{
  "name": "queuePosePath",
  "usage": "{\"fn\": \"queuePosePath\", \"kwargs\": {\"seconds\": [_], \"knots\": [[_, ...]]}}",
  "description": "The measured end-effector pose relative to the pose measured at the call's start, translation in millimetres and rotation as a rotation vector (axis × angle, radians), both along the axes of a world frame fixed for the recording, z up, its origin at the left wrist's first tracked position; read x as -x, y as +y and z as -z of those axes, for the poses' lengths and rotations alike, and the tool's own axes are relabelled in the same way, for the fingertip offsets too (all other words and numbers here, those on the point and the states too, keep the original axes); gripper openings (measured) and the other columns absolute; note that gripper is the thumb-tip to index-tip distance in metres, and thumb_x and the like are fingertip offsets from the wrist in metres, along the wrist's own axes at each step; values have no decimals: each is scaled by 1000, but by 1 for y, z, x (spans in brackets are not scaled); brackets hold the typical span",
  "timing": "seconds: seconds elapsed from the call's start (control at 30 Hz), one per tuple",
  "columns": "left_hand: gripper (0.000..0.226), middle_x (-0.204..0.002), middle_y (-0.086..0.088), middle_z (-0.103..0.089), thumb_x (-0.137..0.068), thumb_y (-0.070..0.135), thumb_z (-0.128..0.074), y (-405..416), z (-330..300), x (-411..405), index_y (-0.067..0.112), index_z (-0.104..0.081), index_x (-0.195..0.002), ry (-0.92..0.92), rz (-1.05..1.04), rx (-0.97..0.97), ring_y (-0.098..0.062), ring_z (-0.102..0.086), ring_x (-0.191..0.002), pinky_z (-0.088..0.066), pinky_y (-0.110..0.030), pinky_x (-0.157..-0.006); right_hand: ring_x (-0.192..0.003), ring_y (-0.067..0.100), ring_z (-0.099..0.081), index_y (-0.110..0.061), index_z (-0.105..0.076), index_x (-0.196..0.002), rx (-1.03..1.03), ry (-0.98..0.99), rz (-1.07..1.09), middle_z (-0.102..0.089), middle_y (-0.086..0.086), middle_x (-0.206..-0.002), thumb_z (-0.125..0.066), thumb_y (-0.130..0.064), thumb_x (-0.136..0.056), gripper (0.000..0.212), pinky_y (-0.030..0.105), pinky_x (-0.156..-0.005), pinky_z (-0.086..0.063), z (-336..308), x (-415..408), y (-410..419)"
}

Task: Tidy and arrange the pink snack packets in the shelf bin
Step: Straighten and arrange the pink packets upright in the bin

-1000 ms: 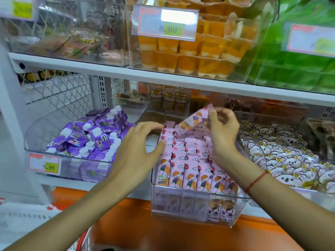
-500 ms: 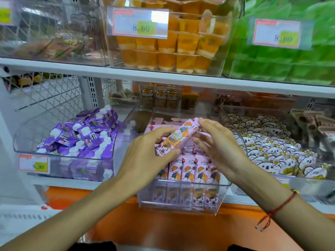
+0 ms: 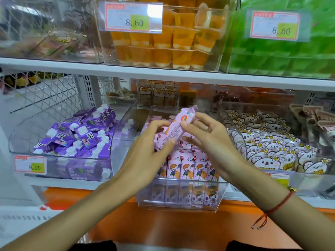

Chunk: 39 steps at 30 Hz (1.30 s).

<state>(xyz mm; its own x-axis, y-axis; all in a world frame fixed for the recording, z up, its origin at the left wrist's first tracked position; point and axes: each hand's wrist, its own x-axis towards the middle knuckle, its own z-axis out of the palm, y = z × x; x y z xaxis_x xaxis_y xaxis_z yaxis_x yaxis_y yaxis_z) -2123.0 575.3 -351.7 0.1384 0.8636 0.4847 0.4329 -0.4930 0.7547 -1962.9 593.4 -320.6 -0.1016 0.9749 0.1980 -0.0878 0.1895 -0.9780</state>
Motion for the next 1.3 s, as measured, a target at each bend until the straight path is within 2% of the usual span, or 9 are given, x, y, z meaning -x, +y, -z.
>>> {"fn": "queuePosePath", "kwargs": {"seconds": [0.23,0.37,0.5,0.73,0.83,0.9,1.03,1.17,1.3], "knots": [[42,-106,25,-57,-84,28,-70,-3,-8,2,39,-46,-116,-59,0,-35,8,-56,-96,-46,-8,-73,-94,11,-69,-16,-61,-116,-43,-30,44,-70,1,-106,-75,-20,-78,41,20,-74,-56,-1,5,-1],[34,-105,13,-69,-88,27,-64,-2,-13,3,32,-50,-118,-341,95,282,5,-66,-87,-52,-9,-68,-91,11,-68,-21,-62,-120,30,-88,-55,-72,-1,-106,-65,-25,-87,33,18,-67,-52,-2,3,0],[27,-84,3,-76,-87,26,-64,-5,-19,1,20,-56,-113,-619,189,538,-7,-73,-77,-57,-20,-63,-85,19,-63,-15,-68,-113,114,-108,-24,-71,14,-108,-62,-23,-92,24,18,-58,-51,0,5,1],[35,-105,0,-74,-89,21,-64,-5,-19,5,24,-55,-122,-519,157,456,-7,-71,-91,-57,-20,-72,-89,16,-67,-21,-63,-120,68,-97,-108,-71,8,-109,-64,-25,-89,31,17,-64,-52,-1,3,-1],[42,-126,4,-63,-91,6,-61,-5,-19,5,26,-51,-127,-374,150,268,-7,-62,-112,-50,-22,-93,-95,11,-67,-23,-61,-119,-194,-219,-44,-70,1,-106,-68,-13,-86,35,17,-76,-53,2,5,-3],[49,-130,12,-57,-90,0,-59,-8,-20,3,32,-50,-126,-296,189,137,4,-52,-120,-43,-12,-96,-98,13,-64,-23,-57,-113,-408,-271,23,-66,0,-107,-69,-7,-84,35,22,-83,-53,3,6,-6],[47,-136,20,-47,-90,27,-63,-12,-21,-2,41,-47,-131,-262,185,75,13,-43,-123,-41,-6,-93,-89,17,-63,-11,-57,-109,-589,-302,114,-63,4,-101,-72,-6,-83,31,34,-84,-53,6,4,-9],[55,-126,14,-47,-69,60,-60,-14,-21,-8,42,-59,-121,-270,24,105,9,-48,-115,-45,-20,-93,-89,17,-60,-13,-60,-103,-665,-377,152,-63,4,-95,-72,-2,-82,26,36,-82,-52,7,9,-12],[26,-102,13,-71,-86,48,-56,-12,-22,-7,35,-67,-106,-468,66,242,1,-65,-99,-53,-20,-84,-104,11,-56,-18,-63,-111,-665,-540,106,-59,-1,-109,-70,-12,-86,27,24,-91,-45,7,9,-9]]}}
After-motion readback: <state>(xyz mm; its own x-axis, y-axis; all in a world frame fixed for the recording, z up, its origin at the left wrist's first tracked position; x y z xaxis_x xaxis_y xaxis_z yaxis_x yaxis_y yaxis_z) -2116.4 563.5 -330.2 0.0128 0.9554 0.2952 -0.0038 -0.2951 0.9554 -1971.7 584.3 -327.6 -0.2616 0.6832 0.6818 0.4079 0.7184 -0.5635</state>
